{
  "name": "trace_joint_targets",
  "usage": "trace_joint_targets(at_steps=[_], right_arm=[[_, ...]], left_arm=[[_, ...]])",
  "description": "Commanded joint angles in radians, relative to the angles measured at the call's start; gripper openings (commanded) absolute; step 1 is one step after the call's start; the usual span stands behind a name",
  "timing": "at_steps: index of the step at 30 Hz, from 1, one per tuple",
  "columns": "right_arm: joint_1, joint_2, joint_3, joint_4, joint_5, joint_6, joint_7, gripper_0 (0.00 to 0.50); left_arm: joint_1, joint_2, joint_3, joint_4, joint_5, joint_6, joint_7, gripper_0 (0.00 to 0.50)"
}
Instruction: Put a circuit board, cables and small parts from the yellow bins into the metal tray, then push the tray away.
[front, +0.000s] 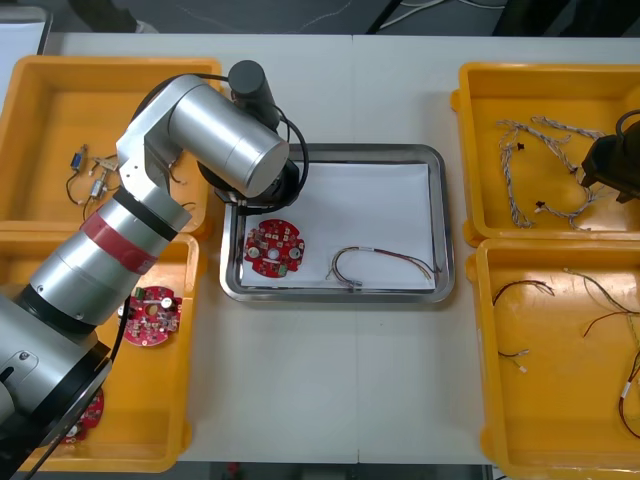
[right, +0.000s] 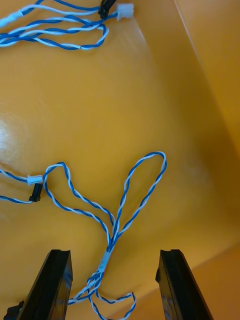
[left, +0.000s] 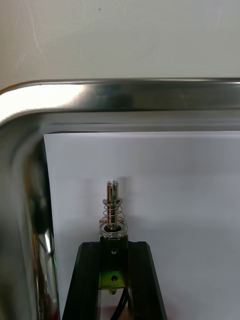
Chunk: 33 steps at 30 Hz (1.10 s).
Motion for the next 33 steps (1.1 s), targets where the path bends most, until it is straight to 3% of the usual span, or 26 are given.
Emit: trace_joint_targets(at_steps=[1,13,22,27,29,33], right_arm=[[-0.043,0.024,-0.014,0.023,0.001,-0.014,-0.039,0.500],[-0.043,0.050,-0.065,0.079,-0.021,-0.014,-0.041,0.500],[-0.043,0.075,-0.125,0.119,-0.024,-0.017,-0.035,0.500],[-0.035,0.079,-0.126,0.119,-0.025,-0.032,-0.038,0.500],[-0.021,0.079,-0.126,0.118,-0.033,-0.064,-0.036,0.500],[-0.009,0.083,-0.131,0.118,-0.044,-0.084,-0.039,0.500]], left_arm=[[-0.049,-0.025,-0.018,0.016,-0.010,-0.036,-0.076,0.000],[-0.047,-0.025,-0.018,0.016,-0.012,-0.034,-0.070,0.000],[-0.049,-0.025,-0.018,0.016,-0.010,-0.036,-0.068,0.144],[-0.047,-0.025,-0.011,0.016,-0.009,-0.038,-0.068,0.181],[-0.049,-0.025,-0.009,0.016,-0.009,-0.038,-0.068,0.225],[-0.049,-0.025,-0.002,0.015,-0.007,-0.038,-0.068,0.262]])
